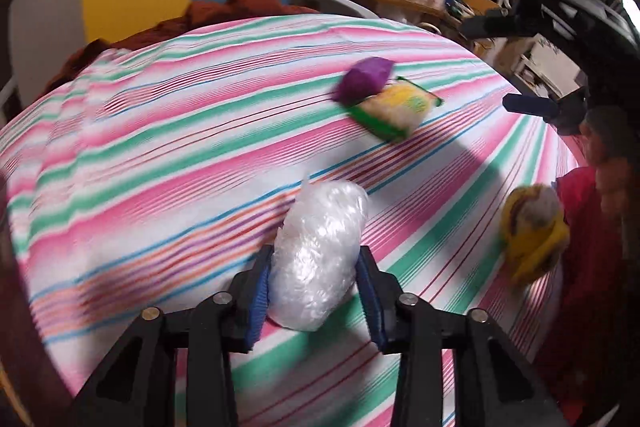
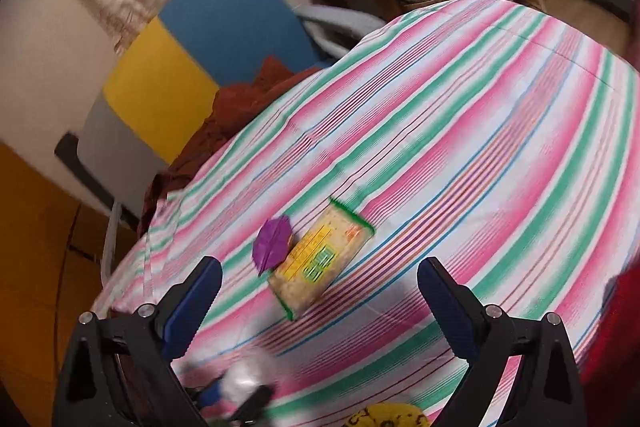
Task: Organize objects
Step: 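Grasp the clear plastic-wrapped bundle with the left gripper, then grasp the purple sachet with the right gripper while the left gripper holds the bundle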
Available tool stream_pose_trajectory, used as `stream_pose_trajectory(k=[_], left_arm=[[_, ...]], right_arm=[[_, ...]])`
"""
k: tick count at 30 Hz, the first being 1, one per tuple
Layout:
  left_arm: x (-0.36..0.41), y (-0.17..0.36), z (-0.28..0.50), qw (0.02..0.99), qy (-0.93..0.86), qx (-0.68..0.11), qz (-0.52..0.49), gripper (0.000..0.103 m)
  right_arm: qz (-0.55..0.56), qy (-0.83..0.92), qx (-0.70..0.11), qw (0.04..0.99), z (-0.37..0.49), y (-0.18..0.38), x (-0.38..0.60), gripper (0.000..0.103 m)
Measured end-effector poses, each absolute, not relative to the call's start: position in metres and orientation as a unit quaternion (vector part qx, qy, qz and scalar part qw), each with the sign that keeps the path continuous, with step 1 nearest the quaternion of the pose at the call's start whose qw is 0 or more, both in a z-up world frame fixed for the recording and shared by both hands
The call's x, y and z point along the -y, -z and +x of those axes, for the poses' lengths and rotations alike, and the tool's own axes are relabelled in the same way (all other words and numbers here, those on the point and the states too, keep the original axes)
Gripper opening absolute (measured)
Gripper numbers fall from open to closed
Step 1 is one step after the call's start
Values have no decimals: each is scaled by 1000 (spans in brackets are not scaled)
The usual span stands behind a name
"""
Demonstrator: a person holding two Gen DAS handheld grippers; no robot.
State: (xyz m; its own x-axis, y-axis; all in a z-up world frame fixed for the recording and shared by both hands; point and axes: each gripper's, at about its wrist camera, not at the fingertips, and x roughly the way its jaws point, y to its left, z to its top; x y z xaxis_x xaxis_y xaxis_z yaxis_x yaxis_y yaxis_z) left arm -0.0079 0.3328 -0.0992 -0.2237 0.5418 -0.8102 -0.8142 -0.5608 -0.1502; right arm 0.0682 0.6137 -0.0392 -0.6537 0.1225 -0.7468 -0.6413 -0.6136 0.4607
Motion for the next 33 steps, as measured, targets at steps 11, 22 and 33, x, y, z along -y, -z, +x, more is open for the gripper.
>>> stream_pose_trajectory(k=[11, 22, 33], left_arm=[[-326, 105, -8, 441, -780, -170, -409, 39], [-310, 108, -25, 465, -764, -95, -437, 39], [-313, 109, -23, 460, -770, -93, -432, 38]], right_arm=[[-366, -849, -307, 228, 54, 33, -594, 96], [-465, -847, -184, 182, -31, 45, -582, 94], [-501, -832, -151, 183, -61, 86, -587, 45]])
